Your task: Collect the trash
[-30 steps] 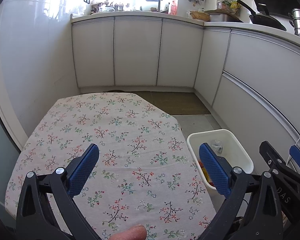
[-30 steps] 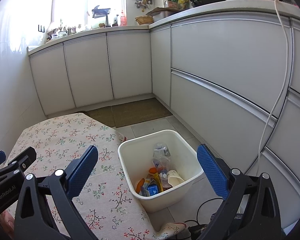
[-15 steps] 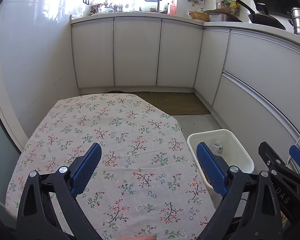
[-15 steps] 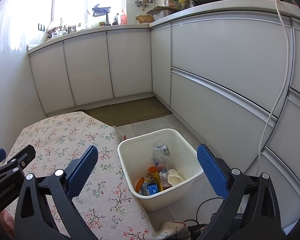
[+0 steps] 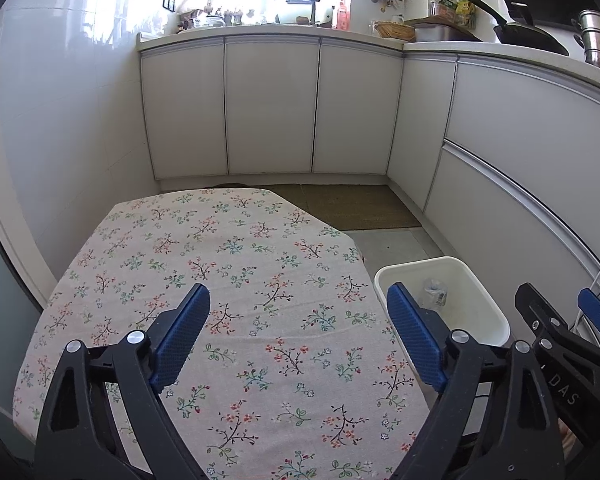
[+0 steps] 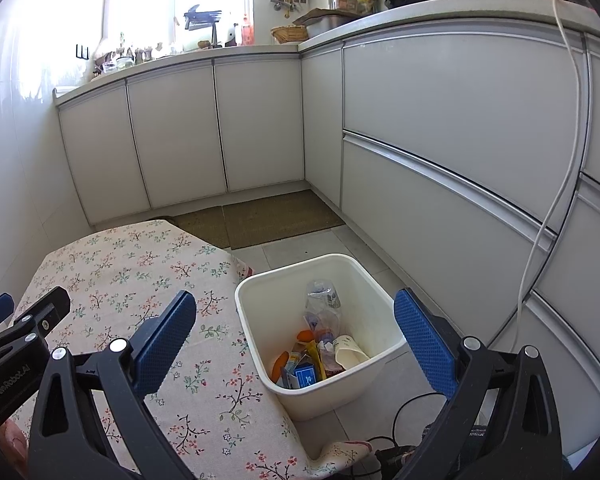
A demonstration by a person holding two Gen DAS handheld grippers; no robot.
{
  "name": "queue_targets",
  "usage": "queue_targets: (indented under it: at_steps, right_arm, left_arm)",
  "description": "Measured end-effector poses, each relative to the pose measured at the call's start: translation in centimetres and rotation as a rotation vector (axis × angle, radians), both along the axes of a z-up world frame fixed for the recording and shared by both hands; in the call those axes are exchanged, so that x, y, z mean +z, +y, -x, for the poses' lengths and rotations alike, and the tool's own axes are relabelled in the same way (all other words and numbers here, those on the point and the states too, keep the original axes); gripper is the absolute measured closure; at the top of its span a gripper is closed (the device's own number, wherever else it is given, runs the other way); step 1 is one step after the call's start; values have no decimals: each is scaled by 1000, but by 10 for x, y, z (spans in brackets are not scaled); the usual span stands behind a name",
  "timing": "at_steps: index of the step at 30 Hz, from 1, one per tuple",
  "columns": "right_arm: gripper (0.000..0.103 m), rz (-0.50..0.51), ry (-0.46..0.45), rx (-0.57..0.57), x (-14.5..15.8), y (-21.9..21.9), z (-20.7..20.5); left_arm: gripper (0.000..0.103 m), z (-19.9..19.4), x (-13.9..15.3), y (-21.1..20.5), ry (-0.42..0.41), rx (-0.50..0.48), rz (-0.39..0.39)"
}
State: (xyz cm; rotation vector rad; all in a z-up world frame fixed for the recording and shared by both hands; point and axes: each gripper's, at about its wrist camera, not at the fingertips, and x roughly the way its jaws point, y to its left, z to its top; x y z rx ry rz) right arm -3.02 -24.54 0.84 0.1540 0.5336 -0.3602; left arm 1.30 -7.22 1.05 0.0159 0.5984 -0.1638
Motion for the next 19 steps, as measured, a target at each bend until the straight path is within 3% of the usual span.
queue_targets:
  at_steps: [5, 10, 12, 15, 19]
  right_arm:
    - [7, 0, 1, 0, 0, 0, -1]
    - [7, -1, 1, -2, -1, 0, -1]
    - [7, 0, 3, -4, -1, 1, -2]
    - [7, 0, 1, -9, -1, 1, -1]
    - [7, 2, 0, -11, -1, 0, -1]
  left_arm:
    - [30, -1, -1, 0, 2, -18, 6]
    - [31, -1, -1, -2, 4, -33, 4]
    - [29, -2, -1, -1, 9, -28, 8]
    - [16, -3, 1, 0, 9, -18, 11]
    - [14, -2, 2, 1, 9, -15, 23]
